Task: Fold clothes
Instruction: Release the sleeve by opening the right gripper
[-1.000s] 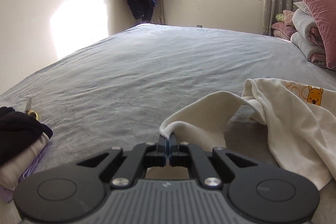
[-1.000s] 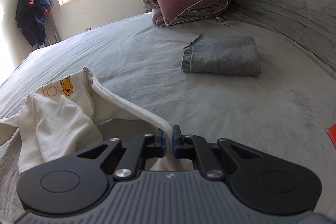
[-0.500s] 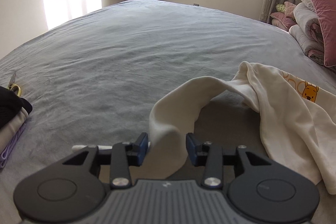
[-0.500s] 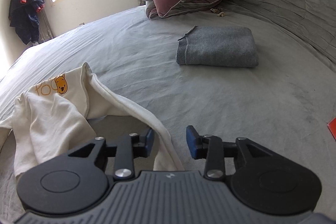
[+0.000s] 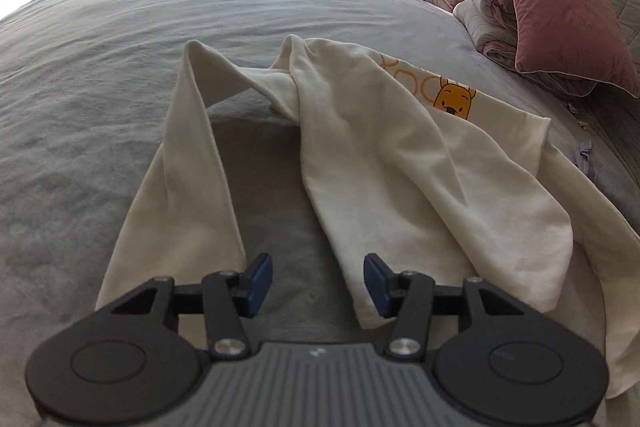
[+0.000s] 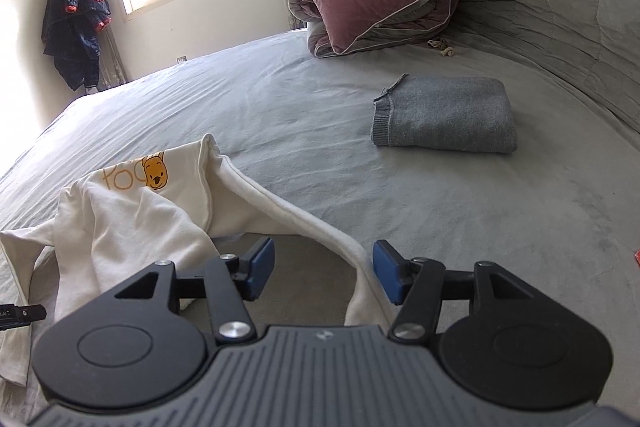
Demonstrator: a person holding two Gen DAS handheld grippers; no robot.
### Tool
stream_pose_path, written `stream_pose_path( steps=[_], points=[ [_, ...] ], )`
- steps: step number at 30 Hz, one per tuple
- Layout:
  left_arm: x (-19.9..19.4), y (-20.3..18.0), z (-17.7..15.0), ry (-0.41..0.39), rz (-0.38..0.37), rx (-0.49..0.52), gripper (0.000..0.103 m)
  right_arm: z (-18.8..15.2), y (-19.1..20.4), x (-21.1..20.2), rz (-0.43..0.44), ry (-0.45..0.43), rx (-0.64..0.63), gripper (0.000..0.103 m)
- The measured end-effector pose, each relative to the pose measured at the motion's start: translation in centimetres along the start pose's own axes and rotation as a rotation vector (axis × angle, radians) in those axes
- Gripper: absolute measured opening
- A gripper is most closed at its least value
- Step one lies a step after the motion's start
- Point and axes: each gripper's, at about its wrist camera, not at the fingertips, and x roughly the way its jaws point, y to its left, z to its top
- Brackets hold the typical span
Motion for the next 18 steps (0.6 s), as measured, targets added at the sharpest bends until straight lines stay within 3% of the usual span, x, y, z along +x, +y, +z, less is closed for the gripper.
stream_pose_path(
  steps=[4, 8, 11, 12, 13, 18],
  points=[
    [1.4, -1.1, -0.5, 0.039, -0.071, -0.079, 0.05, -0.2, 0.8, -0.2, 0.017, -0.003, -0.011, 0.06],
    [2.3, -2.3, -1.1, 0.032, -0.054, -0.078, 0.048, -0.4, 1.6, -0.3, 0.035, -0.002, -0.023, 0.061],
    [2.6, -2.7, -1.3, 0.026, -0.05, -0.061, 0.031, -0.6, 2.2, -0.5, 0.048, -0.004, -0.035, 0.062],
    [2.6, -2.8, -1.4, 0.027, -0.05, -0.055, 0.018, -0.7, 2.5, -0.6, 0.05, -0.007, -0.041, 0.063],
    [2.5, -2.9, -1.5, 0.024, -0.047, -0.048, 0.012, -0.7, 2.7, -0.7, 0.051, -0.012, -0.047, 0.063],
    [1.2, -3.2, -1.5, 0.006, -0.02, -0.018, 0.01, -0.8, 3.8, -1.0, 0.047, -0.042, -0.077, 0.063]
  ],
)
